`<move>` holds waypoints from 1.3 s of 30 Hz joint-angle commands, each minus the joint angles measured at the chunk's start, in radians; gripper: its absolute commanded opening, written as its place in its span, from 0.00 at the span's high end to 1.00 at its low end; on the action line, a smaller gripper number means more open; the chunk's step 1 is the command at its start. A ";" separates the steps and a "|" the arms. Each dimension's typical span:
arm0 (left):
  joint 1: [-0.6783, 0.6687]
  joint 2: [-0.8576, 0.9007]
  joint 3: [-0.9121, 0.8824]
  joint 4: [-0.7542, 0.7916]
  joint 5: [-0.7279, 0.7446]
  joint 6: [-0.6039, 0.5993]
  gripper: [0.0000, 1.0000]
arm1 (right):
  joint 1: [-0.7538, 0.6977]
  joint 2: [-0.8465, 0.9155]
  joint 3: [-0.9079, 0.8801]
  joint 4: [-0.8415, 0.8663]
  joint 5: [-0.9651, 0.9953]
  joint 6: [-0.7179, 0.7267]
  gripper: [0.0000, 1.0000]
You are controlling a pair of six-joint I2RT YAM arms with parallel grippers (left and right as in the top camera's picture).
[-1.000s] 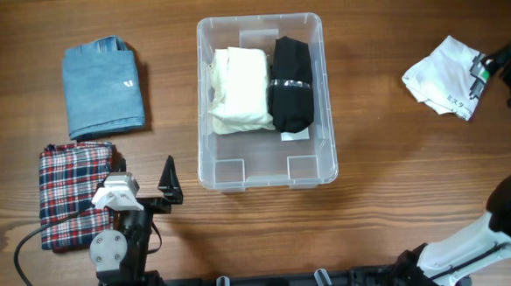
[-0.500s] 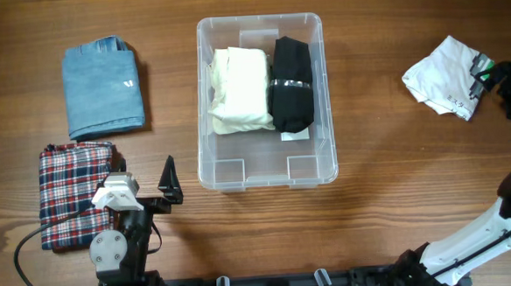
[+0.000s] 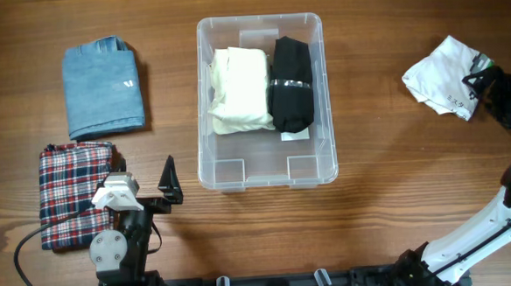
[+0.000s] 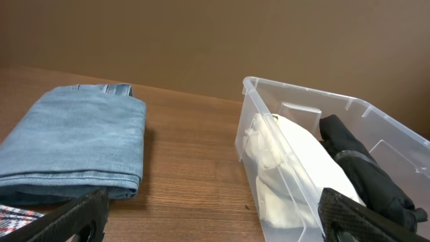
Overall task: Pack container
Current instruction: 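Grasp the white T-shirt with the right gripper and gather it, then lift the white T-shirt and carry it over the bin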
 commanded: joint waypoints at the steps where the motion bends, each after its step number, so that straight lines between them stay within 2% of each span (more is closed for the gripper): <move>1: 0.009 -0.002 -0.006 -0.001 0.005 0.020 0.00 | 0.000 0.035 -0.002 0.012 -0.027 -0.021 0.00; 19: 0.009 -0.002 -0.005 0.000 0.005 0.020 0.00 | 0.005 0.103 -0.002 0.045 -0.024 0.003 0.00; 39: 0.009 -0.002 -0.006 0.000 0.005 0.020 0.00 | 0.120 0.204 -0.003 0.082 0.050 0.055 0.00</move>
